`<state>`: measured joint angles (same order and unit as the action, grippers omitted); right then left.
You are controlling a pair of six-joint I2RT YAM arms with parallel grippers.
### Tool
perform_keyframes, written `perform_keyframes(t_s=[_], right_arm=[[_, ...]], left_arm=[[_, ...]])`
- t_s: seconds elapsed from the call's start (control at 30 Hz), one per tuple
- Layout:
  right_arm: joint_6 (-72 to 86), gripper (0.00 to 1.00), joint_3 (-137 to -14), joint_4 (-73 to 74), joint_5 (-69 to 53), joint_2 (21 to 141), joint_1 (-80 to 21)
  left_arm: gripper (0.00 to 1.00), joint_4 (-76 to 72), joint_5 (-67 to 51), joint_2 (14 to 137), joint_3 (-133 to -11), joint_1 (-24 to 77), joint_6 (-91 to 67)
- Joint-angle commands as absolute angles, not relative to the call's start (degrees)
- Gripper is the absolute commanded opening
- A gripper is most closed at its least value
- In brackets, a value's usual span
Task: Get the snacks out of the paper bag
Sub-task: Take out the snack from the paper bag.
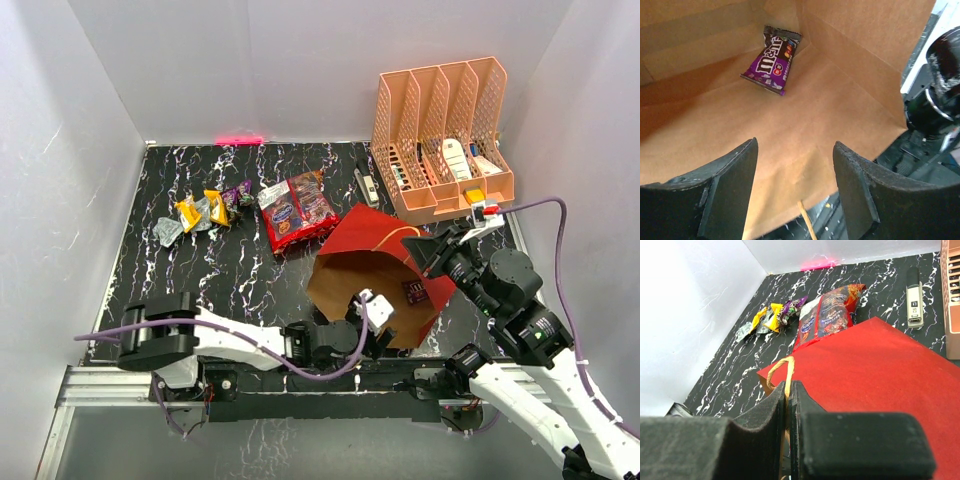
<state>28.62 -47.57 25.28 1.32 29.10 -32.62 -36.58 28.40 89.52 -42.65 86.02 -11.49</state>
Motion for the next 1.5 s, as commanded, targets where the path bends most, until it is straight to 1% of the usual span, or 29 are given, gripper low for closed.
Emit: perform_keyframes(t_s=[0.0, 0.2, 0.43, 0.57, 0.7, 0.83, 0.97, 1.17, 1.37, 1.43, 1.47], right_arm=[[28.7, 0.07, -50.0, 21.6, 0.9, 28.0, -32.9], [27.9, 0.07, -51.9, 22.4, 0.3, 29.7, -32.8], [28.2, 0.07, -52.8, 22.6, -0.2, 29.2, -32.8], [28.5, 0.07, -52.6, 22.1, 0.0, 29.4, -32.9], [29.0, 0.07, -52.6, 22.3, -1.1, 29.8, -32.9], [29.7, 0.07, -52.2, 22.5, -0.8, 29.3, -32.8], [29.5, 0.07, -52.5, 22.0, -0.8, 29.5, -32.8], [29.5, 0.07, -53.8, 21.7, -0.8, 30.5, -32.8], [28.7, 0.07, -55.1, 22.4, -1.0, 31.5, -32.8], [28.6, 0.07, -54.7, 22.2, -0.7, 31.3, -32.9], [28.5, 0.07, -54.4, 21.9, -0.6, 31.1, -32.9]], left_arm=[[0.58, -51.0, 31.9, 94.4, -46.0, 85.6, -1.4], [0.52, -50.3, 29.2, 98.4, -48.1, 84.3, -2.5], [0.4, -51.0, 29.1, 92.9, -42.1, 84.3, -9.6], [0.41, -50.8, 30.2, 93.3, -41.7, 84.3, -9.8], [0.4, -52.6, 32.2, 94.7, -42.6, 84.2, -5.9], [0.36, -52.9, 34.3, 95.9, -44.6, 83.9, -2.6], [0.35, -56.0, 34.1, 98.7, -44.7, 83.1, -2.8], [0.36, -61.2, 33.0, 106.7, -47.8, 82.0, 1.6], [0.42, -57.4, 26.1, 110.7, -53.5, 77.3, -1.1], [0.44, -54.5, 25.7, 113.6, -57.2, 77.0, -0.6], [0.46, -54.1, 25.7, 115.0, -58.7, 76.9, -0.5]])
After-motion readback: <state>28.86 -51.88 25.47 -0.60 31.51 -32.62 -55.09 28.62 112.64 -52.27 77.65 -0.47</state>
